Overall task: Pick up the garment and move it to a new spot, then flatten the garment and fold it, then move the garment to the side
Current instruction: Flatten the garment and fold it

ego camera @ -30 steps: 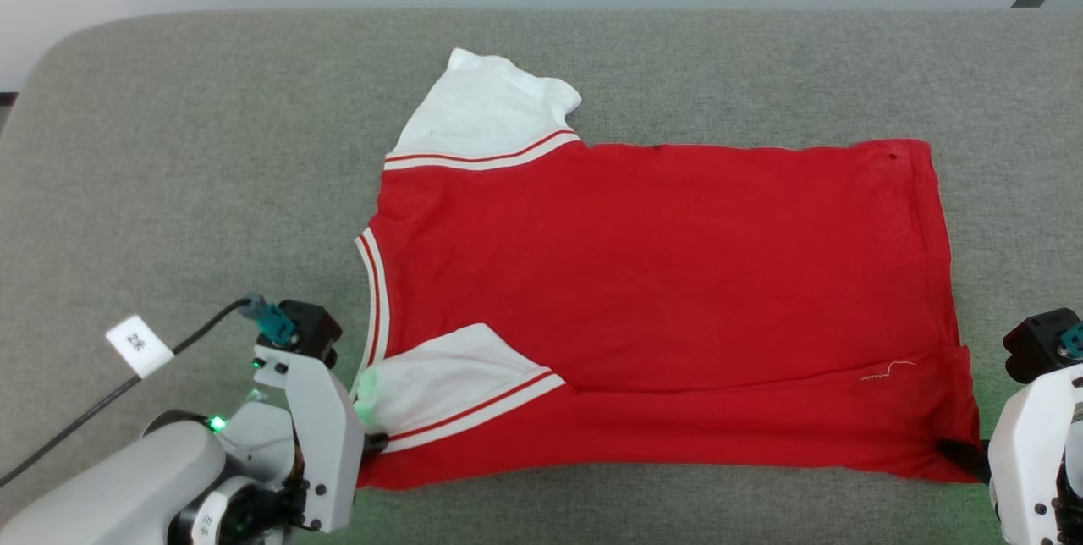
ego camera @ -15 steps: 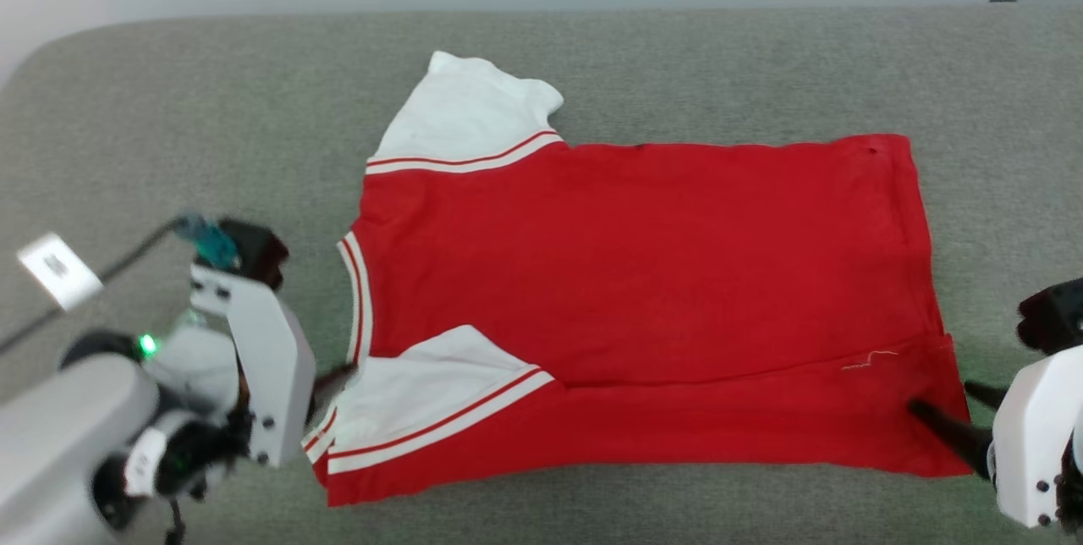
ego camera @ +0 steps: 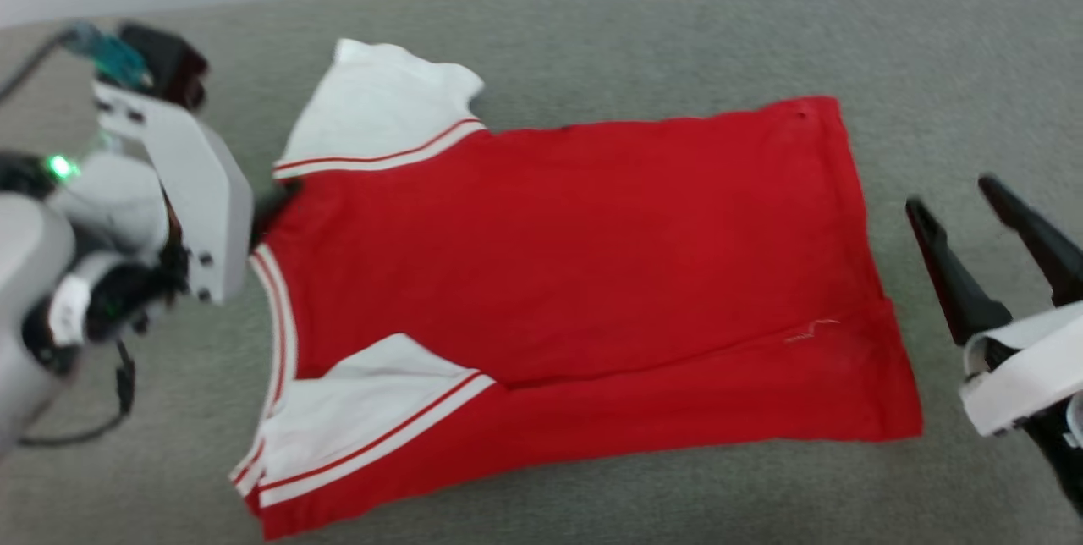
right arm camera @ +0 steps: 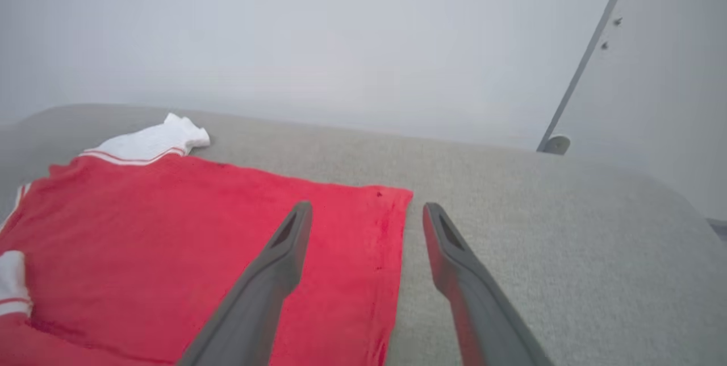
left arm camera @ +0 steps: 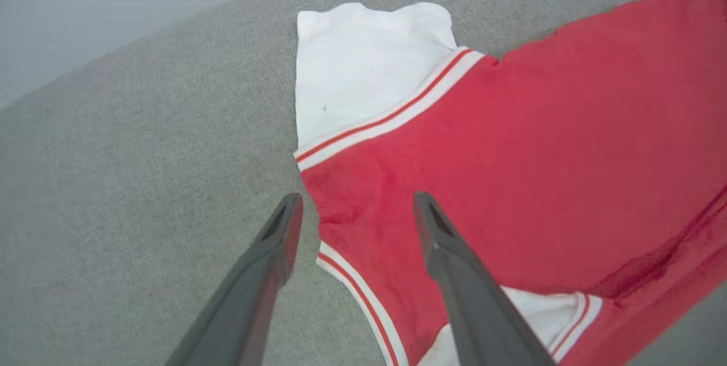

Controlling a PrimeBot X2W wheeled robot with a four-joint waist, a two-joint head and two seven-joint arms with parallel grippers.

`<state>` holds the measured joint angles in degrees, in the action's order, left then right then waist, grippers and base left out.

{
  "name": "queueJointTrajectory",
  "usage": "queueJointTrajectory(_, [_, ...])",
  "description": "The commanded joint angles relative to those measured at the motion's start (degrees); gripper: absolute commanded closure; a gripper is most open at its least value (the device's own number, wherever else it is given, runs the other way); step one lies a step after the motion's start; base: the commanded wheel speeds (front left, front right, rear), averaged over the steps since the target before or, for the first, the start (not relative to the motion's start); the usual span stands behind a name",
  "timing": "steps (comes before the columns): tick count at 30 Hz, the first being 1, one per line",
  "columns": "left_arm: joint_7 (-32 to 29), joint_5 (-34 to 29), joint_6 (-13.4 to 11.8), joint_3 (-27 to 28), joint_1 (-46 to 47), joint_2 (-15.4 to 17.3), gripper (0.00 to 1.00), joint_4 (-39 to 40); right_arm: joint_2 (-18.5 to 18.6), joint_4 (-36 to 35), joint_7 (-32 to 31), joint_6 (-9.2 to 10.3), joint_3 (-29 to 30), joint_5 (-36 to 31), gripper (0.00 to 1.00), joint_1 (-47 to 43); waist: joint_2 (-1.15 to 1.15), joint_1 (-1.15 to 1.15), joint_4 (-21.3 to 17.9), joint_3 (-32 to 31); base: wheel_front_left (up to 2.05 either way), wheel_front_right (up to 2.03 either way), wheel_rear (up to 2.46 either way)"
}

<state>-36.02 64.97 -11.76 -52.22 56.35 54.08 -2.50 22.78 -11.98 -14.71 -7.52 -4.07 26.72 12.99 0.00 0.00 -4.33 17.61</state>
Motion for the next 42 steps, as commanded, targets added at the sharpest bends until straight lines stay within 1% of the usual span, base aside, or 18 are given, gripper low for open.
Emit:
queueJointTrajectory(1, [0.37, -0.65, 0.80, 0.21, 1.27, -0.47, 0.00, -1.06, -0.80, 0.47, 3.26, 0.07, -0.33, -1.16, 0.00, 0.86, 0.00, 0.00, -2.94, 2.50, 0.00, 0.00, 0.00])
queueJointTrajectory(4, [1.30, -2.33, 2.33, 0.64, 4.20, -1.40, 0.00, -4.74, -2.85, 2.50, 12.03, 0.07, -1.30, -3.58, 0.00, 1.90, 0.00, 0.00, -4.83, 4.15, 0.00, 0.00, 0.00])
queueJointTrajectory(6, [2.16, -4.10, 3.52, 0.62, 6.32, -1.86, 0.00, -7.20, -4.30, 4.05, 16.70, 0.07, -1.71, -4.60, 0.00, 2.56, 0.00, 0.00, -6.05, 5.37, 0.00, 0.00, 0.00])
queueJointTrajectory(9, [3.14, -6.55, 5.15, 0.42, 9.42, -2.67, 0.00, -11.12, -6.20, 6.25, 21.56, 0.07, -2.89, -5.25, 0.00, 3.42, 0.00, 0.00, -7.79, 7.38, 0.00, 0.00, 0.00])
queueJointTrajectory(12, [4.15, -8.31, 6.91, 0.56, 12.66, -3.44, 0.00, -15.59, -7.55, 8.40, 24.63, 0.07, -3.95, -5.03, 0.00, 4.12, 0.00, 0.00, -9.26, 9.44, 0.00, 0.00, 0.00])
queueJointTrajectory(14, [4.32, -9.13, 7.85, 0.54, 14.39, -4.01, 0.00, -18.61, -8.04, 9.82, 25.54, 0.07, -4.94, -5.00, 0.00, 4.54, 0.00, 0.00, -10.16, 10.73, 0.00, 0.00, 0.00])
queueJointTrajectory(18, [1.89, -9.44, 9.75, -0.07, 17.49, -4.85, 0.00, -23.82, -8.74, 11.86, 27.19, 0.07, -6.52, -4.40, 0.00, 5.91, 0.00, 0.00, -11.88, 12.97, 0.00, 0.00, 0.00])
queueJointTrajectory(23, [-1.19, -9.32, 10.89, -0.40, 20.40, -5.72, 0.00, -29.69, -9.31, 13.43, 28.45, 0.07, -8.03, -4.01, 0.00, 7.42, 0.00, 0.00, -13.57, 15.14, 0.00, 0.00, 0.00])
queueJointTrajectory(28, [-4.99, -8.98, 10.16, -0.86, 22.10, -5.94, 0.00, -35.02, -9.25, 14.86, 28.88, 0.07, -8.85, -3.67, 0.00, 8.04, 0.00, 0.00, -14.88, 16.35, 0.00, 0.00, 0.00])
queueJointTrajectory(30, [-6.37, -8.20, 9.52, -0.81, 21.74, -6.56, 0.00, -36.98, -9.06, 15.20, 29.07, 0.07, -9.05, -3.52, 0.00, 8.14, 0.00, 0.00, -15.04, 16.60, 0.00, 0.00, 0.00])
queueJointTrajectory(31, [-6.92, -7.76, 9.60, -0.76, 21.64, -6.87, 0.00, -37.56, -8.88, 15.23, 29.15, 0.07, -9.18, -3.60, 0.00, 8.20, 0.00, 0.00, -15.09, 16.69, 0.00, 0.00, 0.00])
queueJointTrajectory(32, [-7.55, -6.61, 8.88, -0.32, 21.46, -7.25, 0.17, -38.47, -8.75, 15.24, 29.21, 0.07, -9.18, -3.67, 0.00, 8.29, 0.00, 0.00, -15.12, 16.74, 0.00, 0.00, 0.00])
queueJointTrajectory(33, [-8.59, -5.96, 8.59, -0.17, 21.10, -7.69, 1.00, -39.23, -8.68, 15.30, 29.27, 0.07, -9.10, -3.69, 0.00, 8.31, 0.00, 0.00, -15.12, 16.77, 0.00, 0.00, 0.00])
queueJointTrajectory(36, [-12.85, -4.18, 6.97, -0.46, 19.51, -8.48, 1.00, -40.91, -8.45, 15.22, 29.17, 0.07, -8.70, -3.65, 0.00, 8.52, 0.00, 0.00, -14.82, 16.67, 0.00, 0.00, 0.00])
queueJointTrajectory(40, [-14.58, -3.02, 6.18, -0.12, 19.41, -9.17, 1.00, -40.89, -8.04, 14.46, 28.33, 0.07, -8.55, -3.66, 0.00, 9.13, 0.00, 0.00, -14.20, 16.58, 0.00, 0.00, 0.00])
queueJointTrajectory(42, [-15.49, -2.42, 5.76, -0.08, 19.59, -9.91, 1.00, -40.23, -7.36, 13.65, 26.75, 0.07, -8.77, -3.34, 0.00, 10.46, 0.00, 0.00, -13.50, 16.57, 0.00, 0.00, 0.00])
